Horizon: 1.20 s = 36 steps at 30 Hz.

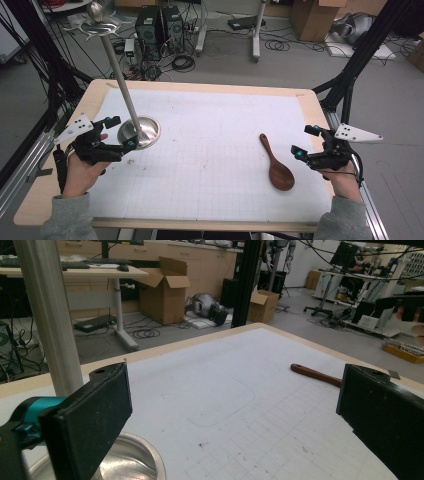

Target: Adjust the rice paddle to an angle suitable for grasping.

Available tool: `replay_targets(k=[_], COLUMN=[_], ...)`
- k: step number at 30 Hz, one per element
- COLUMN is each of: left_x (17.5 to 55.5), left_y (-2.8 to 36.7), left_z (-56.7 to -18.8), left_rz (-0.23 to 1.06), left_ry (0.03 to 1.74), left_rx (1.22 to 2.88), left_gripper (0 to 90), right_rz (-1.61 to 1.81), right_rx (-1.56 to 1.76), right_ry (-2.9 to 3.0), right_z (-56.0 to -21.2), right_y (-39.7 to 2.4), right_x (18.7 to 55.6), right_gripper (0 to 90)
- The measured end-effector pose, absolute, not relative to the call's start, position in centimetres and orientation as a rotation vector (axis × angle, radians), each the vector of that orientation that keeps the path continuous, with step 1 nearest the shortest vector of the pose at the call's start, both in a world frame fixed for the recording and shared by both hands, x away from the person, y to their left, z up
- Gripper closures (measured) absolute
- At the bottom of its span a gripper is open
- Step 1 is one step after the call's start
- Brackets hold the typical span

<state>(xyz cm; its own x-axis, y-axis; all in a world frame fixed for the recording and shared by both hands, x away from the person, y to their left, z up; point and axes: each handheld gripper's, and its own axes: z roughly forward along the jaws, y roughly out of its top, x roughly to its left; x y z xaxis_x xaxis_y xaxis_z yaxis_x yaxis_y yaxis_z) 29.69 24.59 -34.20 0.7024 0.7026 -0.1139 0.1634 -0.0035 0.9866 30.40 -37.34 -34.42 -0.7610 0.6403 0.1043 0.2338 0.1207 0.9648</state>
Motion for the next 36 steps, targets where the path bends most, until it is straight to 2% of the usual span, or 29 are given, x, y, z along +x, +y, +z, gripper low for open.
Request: replay_targets(k=[6,8,10,11,12,13,16,18,19,20,21,22,23,24,25,26,27,36], left_x=[29.4,29.3,29.2,29.1,29.0,29.0,28.4,28.3,28.0,28.0,28.0,27.9,27.9,27.9,27.9,27.8,27.8,27.3], left_y=[24.3,24.2,24.2,24.3,24.3,24.3,24.6,24.7,24.9,25.0,25.0,25.1,25.1,25.3,25.3,25.3,25.4,25.6], left_z=[-33.9,-33.9,-33.9,-33.9,-34.0,-34.0,-34.0,-33.9,-33.8,-33.8,-33.8,-33.9,-33.9,-34.1,-34.1,-34.2,-34.3,-34.6], left_rz=[0.449,0.460,0.455,0.462,0.466,0.466,0.477,0.478,0.481,0.483,0.483,0.485,0.485,0.487,0.487,0.487,0.474,0.467], left_ry=[0.686,0.690,0.696,0.696,0.700,0.700,0.681,0.675,0.681,0.680,0.680,0.690,0.690,0.700,0.700,0.706,0.709,0.712], left_rx=[1.535,1.542,1.539,1.545,1.547,1.547,1.543,1.535,1.529,1.525,1.525,1.528,1.528,1.538,1.538,1.539,1.547,1.555], left_gripper=[1.7,1.7,1.7,1.7,1.7,1.7,1.7,1.7,1.7,1.7,1.7,1.7,1.7,1.7,1.7,1.7,1.7,1.7], right_rz=[1.704,1.699,1.692,1.686,1.673,1.673,1.635,1.632,1.623,1.618,1.618,1.593,1.593,1.576,1.576,1.560,1.560,1.497], right_rx=[0.858,0.866,0.884,0.890,0.890,0.890,0.878,0.877,0.874,0.874,0.874,0.884,0.884,0.884,0.884,0.899,0.907,0.975], right_ry=[2.014,2.013,2.014,2.010,2.007,2.007,1.963,1.954,1.955,1.952,1.952,1.961,1.961,1.980,1.980,1.983,1.978,2.021], right_z=[-34.2,-34.2,-34.3,-34.4,-34.4,-34.4,-34.2,-34.2,-34.2,-34.3,-34.3,-34.3,-34.3,-34.4,-34.4,-34.7,-34.9,-36.2], right_y=[-37.6,-37.8,-37.9,-38.0,-38.0,-38.0,-38.1,-38.1,-38.2,-38.2,-38.2,-38.2,-38.2,-38.1,-38.1,-38.0,-38.0,-37.5], right_x=[30.2,30.3,30.5,30.6,30.7,30.7,30.8,30.8,30.9,31.0,31.0,31.0,31.0,31.1,31.1,31.3,31.4,32.7], right_gripper=[0.9,5.2,5.8,8.4,15.4,15.4,28.0,30.4,37.7,41.2,41.2,49.7,49.7,56.6,56.6,64.9,68.1,86.4])
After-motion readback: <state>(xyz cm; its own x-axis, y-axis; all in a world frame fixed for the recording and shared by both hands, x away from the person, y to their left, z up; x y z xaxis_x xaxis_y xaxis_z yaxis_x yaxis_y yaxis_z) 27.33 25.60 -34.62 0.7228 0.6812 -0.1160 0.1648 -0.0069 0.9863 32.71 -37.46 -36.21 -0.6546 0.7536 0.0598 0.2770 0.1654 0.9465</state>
